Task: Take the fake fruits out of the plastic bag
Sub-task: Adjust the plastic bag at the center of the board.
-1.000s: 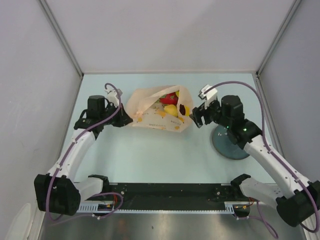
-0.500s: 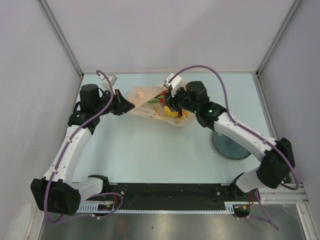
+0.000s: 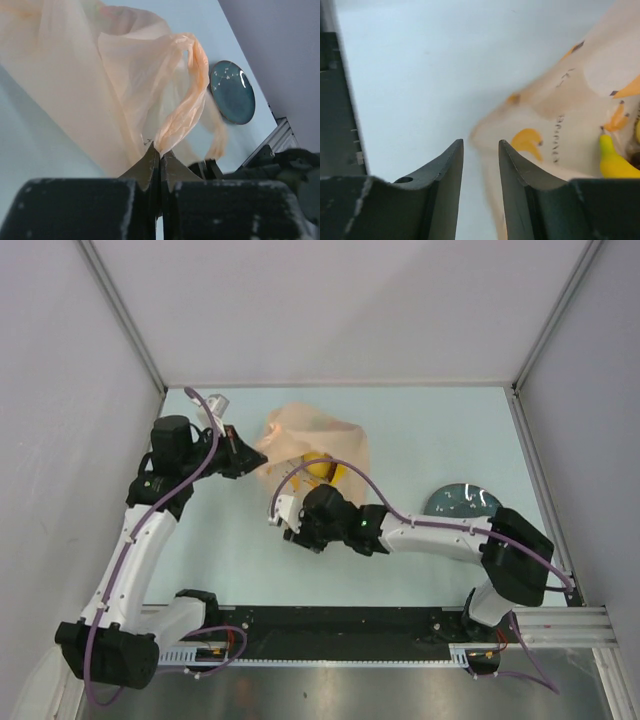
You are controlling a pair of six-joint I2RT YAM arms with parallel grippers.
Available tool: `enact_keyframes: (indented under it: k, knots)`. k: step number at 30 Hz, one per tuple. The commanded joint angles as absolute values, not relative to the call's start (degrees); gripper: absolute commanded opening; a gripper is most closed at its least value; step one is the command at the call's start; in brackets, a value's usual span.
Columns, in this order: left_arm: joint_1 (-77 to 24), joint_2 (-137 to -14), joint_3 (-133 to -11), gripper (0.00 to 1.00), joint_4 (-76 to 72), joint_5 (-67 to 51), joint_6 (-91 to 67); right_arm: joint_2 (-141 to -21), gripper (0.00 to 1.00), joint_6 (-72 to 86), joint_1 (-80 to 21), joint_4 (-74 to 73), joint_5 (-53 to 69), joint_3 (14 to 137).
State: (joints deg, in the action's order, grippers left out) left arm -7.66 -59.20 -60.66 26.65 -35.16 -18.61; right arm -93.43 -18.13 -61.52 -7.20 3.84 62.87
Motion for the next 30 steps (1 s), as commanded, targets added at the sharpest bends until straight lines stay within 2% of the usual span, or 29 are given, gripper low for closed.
enact_keyframes:
  k: [1,4,6,11,18,23,26,30]
  knots:
    - [-7.82,-56.69,-59.33,0.1,29.97,-33.67,-20.21,-87.54,0.4,-14.94,-59.26,-3.44,6.25,62.23]
    - [-7.39,-55.73,-55.12,0.18,29.27,-29.71,-21.09,-89.11,0.39,-16.52,-52.05,-1.23,5.88,64.15]
    - [-7.21,-56.25,-52.05,0.18,26.99,-29.62,-21.53,-90.87,0.38,-15.91,-47.31,-1.67,8.16,67.93]
    - [-6.33,-62.73,-52.9,0.0,20.05,-33.74,-24.17,-95.18,0.38,-21.08,-44.56,4.55,7.21,69.08]
    - [-6.33,-71.61,-64.06,0.0,17.23,-39.28,-26.71,-98.35,0.35,-26.28,-43.86,12.12,0.09,70.48]
    - [-6.42,-76.72,-74.06,0.0,14.68,-42.27,-29.35,-98.17,0.33,-24.52,-43.5,7.83,7.11,74.7]
    - [-6.33,-79.53,-79.25,0.0,13.1,-44.81,-30.84,-100.19,0.32,-25.23,-43.51,8.17,4.05,74.71]
    - [-6.33,-82.26,-83.84,0.0,9.67,-49.47,-34.01,-105.89,0.34,-25.66,-40.36,14.31,-7.35,74.79]
